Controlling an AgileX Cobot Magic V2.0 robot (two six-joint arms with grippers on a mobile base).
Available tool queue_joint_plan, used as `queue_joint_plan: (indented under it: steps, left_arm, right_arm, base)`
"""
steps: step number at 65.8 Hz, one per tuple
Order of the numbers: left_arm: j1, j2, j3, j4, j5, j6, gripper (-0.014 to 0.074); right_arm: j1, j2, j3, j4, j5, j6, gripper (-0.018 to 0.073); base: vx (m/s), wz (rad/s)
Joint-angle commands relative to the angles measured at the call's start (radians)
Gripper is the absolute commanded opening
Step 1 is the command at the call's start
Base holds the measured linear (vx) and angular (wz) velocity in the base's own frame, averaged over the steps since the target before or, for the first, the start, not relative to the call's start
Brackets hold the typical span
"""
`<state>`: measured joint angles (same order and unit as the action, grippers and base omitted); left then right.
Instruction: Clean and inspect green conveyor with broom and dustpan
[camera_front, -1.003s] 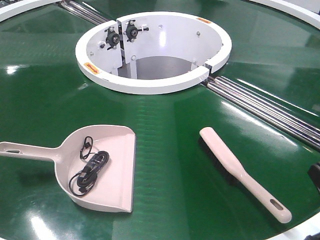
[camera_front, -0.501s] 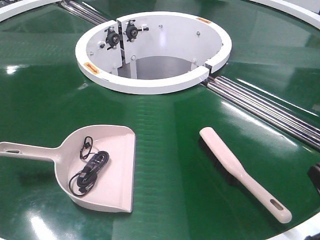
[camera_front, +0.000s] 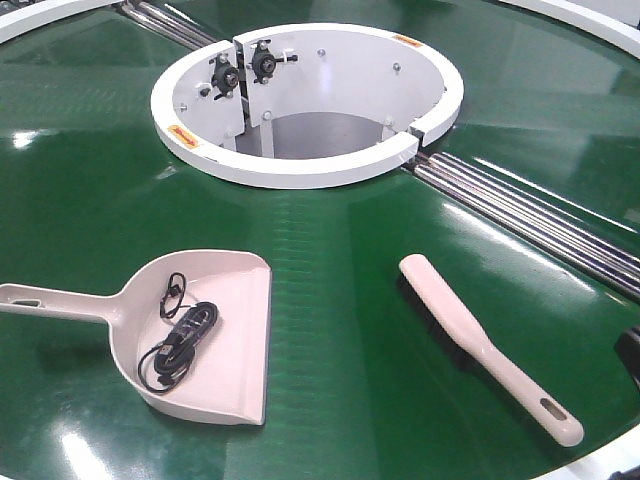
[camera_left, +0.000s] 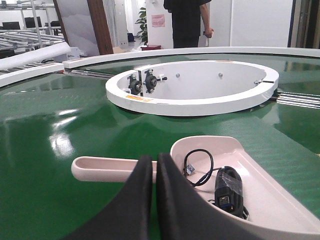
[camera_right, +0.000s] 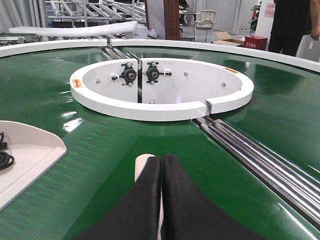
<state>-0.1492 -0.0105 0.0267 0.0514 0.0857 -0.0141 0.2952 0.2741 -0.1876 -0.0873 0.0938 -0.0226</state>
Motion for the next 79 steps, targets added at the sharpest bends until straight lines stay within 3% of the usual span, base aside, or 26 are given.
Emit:
queue_joint_plan:
  steps: [1,37,53,68,79]
  left_arm:
    - [-0.006,-0.016,0.028,0.0,-0.069,-0.01,-0.0007]
    - [-0.006,-0.016,0.028,0.0,-0.069,-0.01,-0.0007]
    - [-0.006,-0.016,0.028,0.0,-0.069,-0.01,-0.0007]
    - [-0.006,-0.016,0.028,0.0,-0.069,-0.009,-0.0006]
    - [-0.006,-0.016,0.028,0.0,-0.069,-0.009,-0.0006]
  right_arm:
    - [-0.003,0.006,-0.029,-0.005,-0.075,0.0,-0.001]
    - [-0.003,0.006,-0.029,-0.005,-0.075,0.0,-0.001]
    - [-0.008,0.006,-0.029,-0.039,-0.071,-0.091,-0.001]
    - [-0.165,-0.014,-0.029,0.014,-0.028,-0.079,-0.001]
    - [-0.165,-0.13,0.062,0.001,-0.051,-0.091,-0.001]
  base:
    - [0.0,0.0]
    - [0.0,0.0]
    - [0.0,0.0]
    - [0.0,0.0]
    - [0.0,0.0]
